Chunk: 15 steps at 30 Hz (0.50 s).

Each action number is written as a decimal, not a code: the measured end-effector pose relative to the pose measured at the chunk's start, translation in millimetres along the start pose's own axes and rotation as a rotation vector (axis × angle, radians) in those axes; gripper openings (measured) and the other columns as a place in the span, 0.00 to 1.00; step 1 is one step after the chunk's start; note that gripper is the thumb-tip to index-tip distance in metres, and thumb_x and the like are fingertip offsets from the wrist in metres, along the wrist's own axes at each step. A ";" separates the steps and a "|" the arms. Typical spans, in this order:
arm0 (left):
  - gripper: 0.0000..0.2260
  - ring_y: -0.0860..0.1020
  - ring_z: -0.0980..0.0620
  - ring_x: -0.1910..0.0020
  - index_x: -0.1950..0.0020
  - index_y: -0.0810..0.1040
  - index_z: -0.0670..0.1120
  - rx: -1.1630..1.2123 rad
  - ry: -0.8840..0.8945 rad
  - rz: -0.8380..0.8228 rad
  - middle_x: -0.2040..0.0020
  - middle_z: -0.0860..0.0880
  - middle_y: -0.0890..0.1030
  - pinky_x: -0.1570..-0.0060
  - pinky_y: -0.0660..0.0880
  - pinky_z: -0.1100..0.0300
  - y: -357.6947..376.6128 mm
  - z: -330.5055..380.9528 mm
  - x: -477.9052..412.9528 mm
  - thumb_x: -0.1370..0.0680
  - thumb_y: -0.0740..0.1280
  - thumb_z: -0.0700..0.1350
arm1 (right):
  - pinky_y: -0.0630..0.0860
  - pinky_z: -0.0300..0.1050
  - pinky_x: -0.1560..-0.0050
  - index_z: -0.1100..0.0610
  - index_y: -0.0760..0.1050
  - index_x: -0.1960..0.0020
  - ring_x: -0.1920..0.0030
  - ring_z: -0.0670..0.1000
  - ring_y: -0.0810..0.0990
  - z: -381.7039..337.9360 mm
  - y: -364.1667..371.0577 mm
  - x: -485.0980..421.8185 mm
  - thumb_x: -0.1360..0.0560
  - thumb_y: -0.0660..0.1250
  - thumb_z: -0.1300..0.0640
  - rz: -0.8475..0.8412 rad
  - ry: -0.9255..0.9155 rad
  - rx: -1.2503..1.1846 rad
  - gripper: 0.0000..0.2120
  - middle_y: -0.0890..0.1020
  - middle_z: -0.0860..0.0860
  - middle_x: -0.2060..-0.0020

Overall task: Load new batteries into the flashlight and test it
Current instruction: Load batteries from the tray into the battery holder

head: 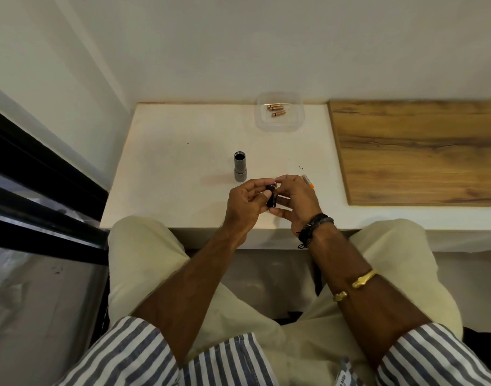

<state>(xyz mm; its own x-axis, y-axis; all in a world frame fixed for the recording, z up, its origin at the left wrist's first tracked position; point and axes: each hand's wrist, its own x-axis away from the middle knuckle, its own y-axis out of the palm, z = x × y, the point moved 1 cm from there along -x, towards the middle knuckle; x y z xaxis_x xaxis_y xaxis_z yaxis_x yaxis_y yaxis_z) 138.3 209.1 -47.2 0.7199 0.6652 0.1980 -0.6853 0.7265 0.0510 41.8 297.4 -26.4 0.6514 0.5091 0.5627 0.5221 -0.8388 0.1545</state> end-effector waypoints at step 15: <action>0.11 0.82 0.39 0.42 0.39 0.80 0.40 0.417 -0.293 0.093 0.42 0.39 0.84 0.46 0.81 0.40 -7.8 0.2 -9.3 0.21 0.68 0.35 | 0.86 0.48 0.55 0.56 0.85 0.46 0.58 0.51 0.86 -12.0 -25.0 -7.2 0.24 0.72 0.63 0.240 -0.383 0.118 0.08 0.87 0.54 0.58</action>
<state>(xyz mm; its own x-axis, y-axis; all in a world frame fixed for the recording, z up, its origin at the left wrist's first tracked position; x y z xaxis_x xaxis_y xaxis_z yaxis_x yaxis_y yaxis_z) 136.9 197.2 -49.3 0.6338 0.6043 0.4828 -0.7735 0.4964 0.3941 17.4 312.4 -24.6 0.9059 0.3570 0.2277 0.3769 -0.9249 -0.0495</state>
